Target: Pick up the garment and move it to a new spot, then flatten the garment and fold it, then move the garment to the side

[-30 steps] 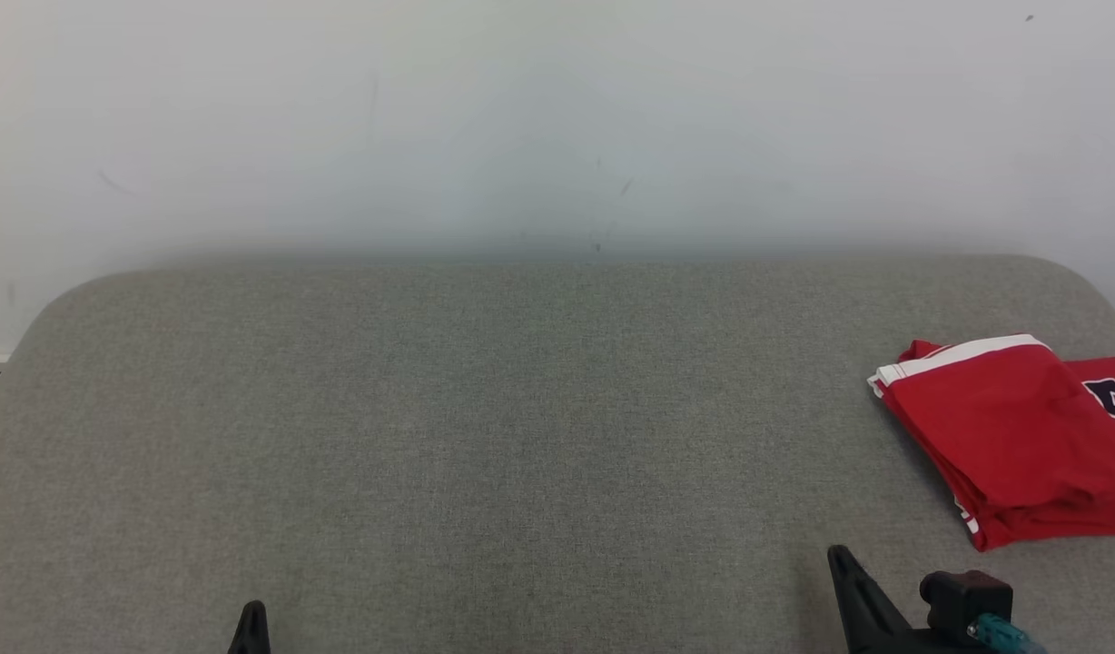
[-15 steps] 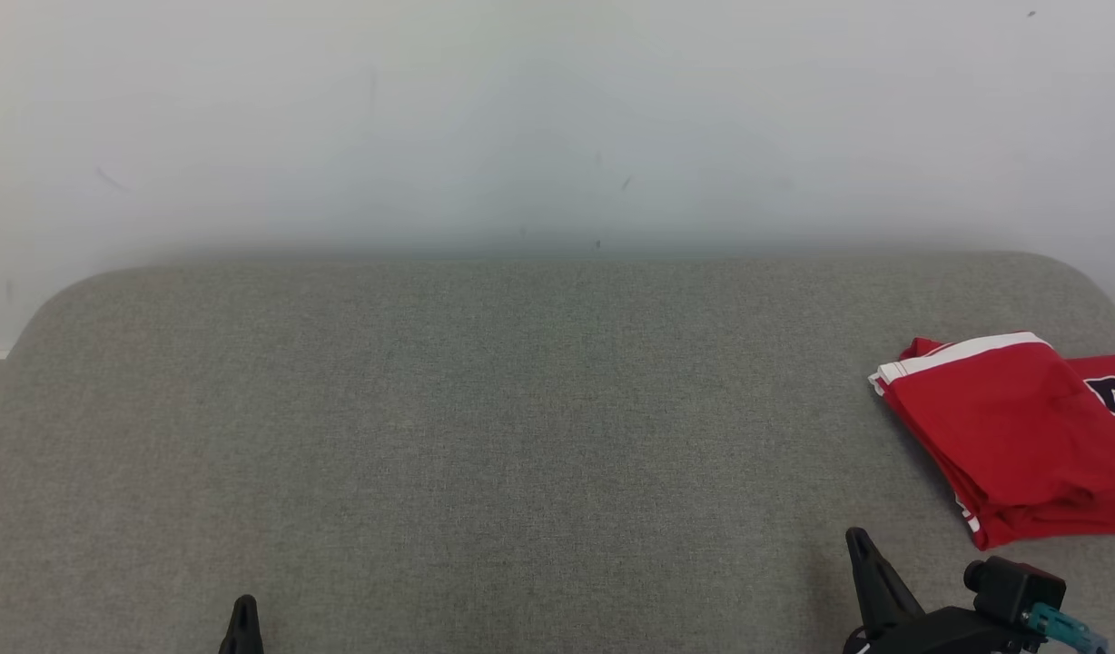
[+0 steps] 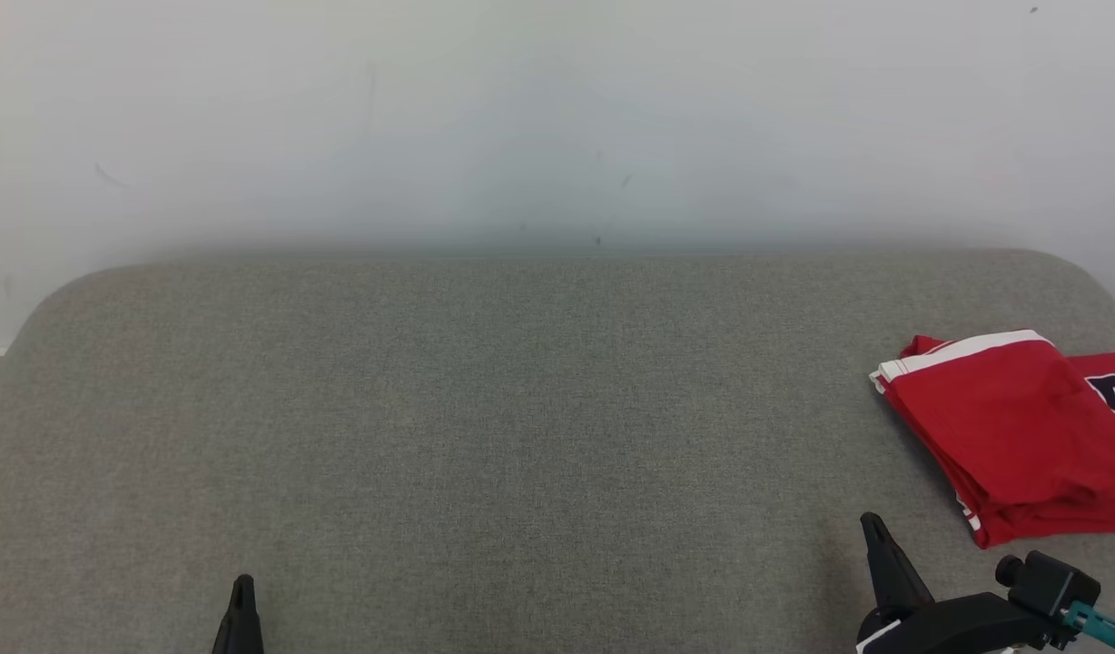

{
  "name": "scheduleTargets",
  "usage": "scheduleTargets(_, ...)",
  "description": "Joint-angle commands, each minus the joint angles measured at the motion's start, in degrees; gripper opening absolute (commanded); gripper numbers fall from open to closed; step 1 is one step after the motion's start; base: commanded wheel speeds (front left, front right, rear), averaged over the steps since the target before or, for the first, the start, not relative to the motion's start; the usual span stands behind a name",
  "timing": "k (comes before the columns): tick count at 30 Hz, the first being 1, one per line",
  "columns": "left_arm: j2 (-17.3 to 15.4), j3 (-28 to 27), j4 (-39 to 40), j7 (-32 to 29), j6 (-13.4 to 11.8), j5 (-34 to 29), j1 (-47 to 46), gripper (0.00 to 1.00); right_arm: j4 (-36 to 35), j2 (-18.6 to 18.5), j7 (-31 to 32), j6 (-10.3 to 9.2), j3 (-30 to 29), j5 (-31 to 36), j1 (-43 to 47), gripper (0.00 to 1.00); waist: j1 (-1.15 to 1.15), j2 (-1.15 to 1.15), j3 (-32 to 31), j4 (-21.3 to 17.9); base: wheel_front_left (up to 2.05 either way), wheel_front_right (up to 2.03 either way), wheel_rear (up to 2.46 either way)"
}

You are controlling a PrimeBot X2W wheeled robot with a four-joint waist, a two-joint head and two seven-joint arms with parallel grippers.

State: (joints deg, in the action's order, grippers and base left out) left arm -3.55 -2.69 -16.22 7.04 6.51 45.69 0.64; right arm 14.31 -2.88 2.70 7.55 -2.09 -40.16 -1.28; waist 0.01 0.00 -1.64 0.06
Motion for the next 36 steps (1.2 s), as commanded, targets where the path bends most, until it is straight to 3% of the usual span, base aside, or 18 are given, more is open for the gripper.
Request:
scheduleTargets(1, 0.03, -0.42, 0.46, -0.40, 0.09, 1.61, -1.96, 0.00, -0.50, -0.06, 0.15, -0.03, -0.39, -1.91, -1.56, 0.00, 0.00, 0.00, 0.02, 0.00, 0.00, 0.00, 0.00)
scheduleTargets(36, 0.34, -1.51, -0.80, -6.76, 0.65, 23.01, -6.63, 0.00, 0.41, -0.04, 1.93, -0.06, -3.24, -25.66, -4.17, 0.00, -0.01, 0.00, 0.74, -0.03, 0.00, 0.00, 0.00)
